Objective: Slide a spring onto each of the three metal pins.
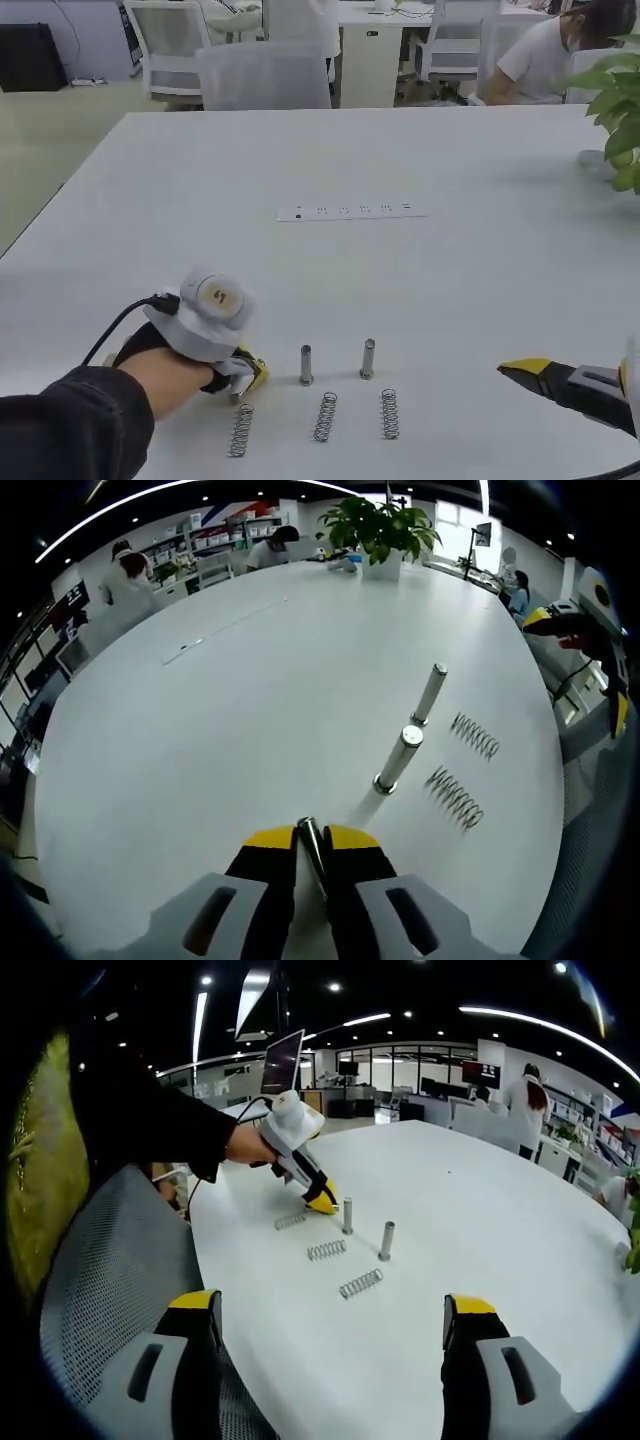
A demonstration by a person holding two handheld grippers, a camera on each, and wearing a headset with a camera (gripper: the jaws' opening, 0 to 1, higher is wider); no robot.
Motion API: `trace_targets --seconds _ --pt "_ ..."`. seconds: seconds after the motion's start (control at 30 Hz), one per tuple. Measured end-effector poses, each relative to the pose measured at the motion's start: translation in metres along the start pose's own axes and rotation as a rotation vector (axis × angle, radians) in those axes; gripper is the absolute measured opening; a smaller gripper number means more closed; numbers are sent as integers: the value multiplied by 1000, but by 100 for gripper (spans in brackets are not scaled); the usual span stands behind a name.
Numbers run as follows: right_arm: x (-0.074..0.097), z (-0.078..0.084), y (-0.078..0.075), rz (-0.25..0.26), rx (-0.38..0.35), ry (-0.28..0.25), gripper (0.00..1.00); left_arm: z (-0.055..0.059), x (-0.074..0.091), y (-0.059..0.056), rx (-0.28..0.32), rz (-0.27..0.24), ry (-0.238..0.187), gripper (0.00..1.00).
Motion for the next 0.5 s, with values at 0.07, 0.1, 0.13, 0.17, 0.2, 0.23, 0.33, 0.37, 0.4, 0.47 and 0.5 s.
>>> trace_targets --seconds 0.07,0.1,0.13,0.17,0.2,0.23,0.33,0.37,0.4,0.47,0.5 --pt "0 0 0 0 0 -1 90 0 0 0 -1 -1 2 2" --pt "0 0 0 -1 0 0 90 0 0 0 -3 0 2 2" --pt "0 0 0 -1 -1 0 90 0 0 1 -3 -1 3 1" --pt "0 0 0 -1 -1 0 90 0 0 1 -1 0 3 1" --pt "0 0 0 -1 -1 0 90 0 0 1 0 1 4 1" --pt "0 0 0 -1 -1 1 90 0 0 0 -1 2 5 0" --pt "0 0 0 0 -1 0 90 0 0 1 4 3 8 0" --pt "0 0 0 1 -1 -1 90 0 0 1 4 0 8 0" --pt "1 0 0 2 0 0 90 1 0 1 5 1 9 0" --pt "1 0 0 2 -2 -1 90 1 0 1 5 3 12 0" --pt "0 0 0 3 -1 -1 90 2 1 1 3 2 14 0"
Point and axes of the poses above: the centre of the closed fingertips' face, and the gripper's own axes: x roughly backward along the fingers, y roughly to its left, z roughly out of its underside, the point moved 1 cm from there along x, roughly backward along the fingers, and after that the axes turned 4 degrees about y, right-handed, at the moved point
